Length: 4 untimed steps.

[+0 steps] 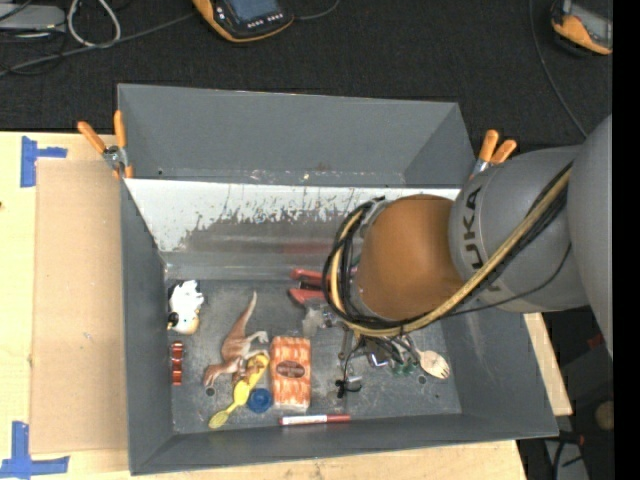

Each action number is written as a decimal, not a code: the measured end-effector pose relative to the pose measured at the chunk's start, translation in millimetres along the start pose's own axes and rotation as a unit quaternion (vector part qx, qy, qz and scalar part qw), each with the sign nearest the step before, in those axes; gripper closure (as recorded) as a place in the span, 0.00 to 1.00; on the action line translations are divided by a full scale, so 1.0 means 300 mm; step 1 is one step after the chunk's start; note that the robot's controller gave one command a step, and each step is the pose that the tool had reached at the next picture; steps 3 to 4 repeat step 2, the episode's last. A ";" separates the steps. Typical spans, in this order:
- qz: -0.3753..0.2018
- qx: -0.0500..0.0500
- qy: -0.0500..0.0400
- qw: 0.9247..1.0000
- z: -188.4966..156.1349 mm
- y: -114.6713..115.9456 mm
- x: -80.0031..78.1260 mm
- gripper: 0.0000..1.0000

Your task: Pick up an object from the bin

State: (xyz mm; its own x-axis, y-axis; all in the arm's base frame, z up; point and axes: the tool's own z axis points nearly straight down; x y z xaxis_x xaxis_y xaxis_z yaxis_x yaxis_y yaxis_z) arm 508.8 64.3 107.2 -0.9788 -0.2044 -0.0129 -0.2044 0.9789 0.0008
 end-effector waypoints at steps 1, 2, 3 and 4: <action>-0.019 -0.001 0.001 1.000 0.052 0.031 0.002 0.00; 0.089 0.000 0.001 0.996 0.095 0.105 0.039 0.00; 0.089 0.000 0.001 0.996 0.095 0.105 0.039 0.00; 0.089 0.000 0.001 0.996 0.095 0.105 0.039 0.00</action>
Offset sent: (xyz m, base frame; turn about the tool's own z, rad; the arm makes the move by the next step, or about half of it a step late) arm -0.0282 0.0406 -0.0372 0.0322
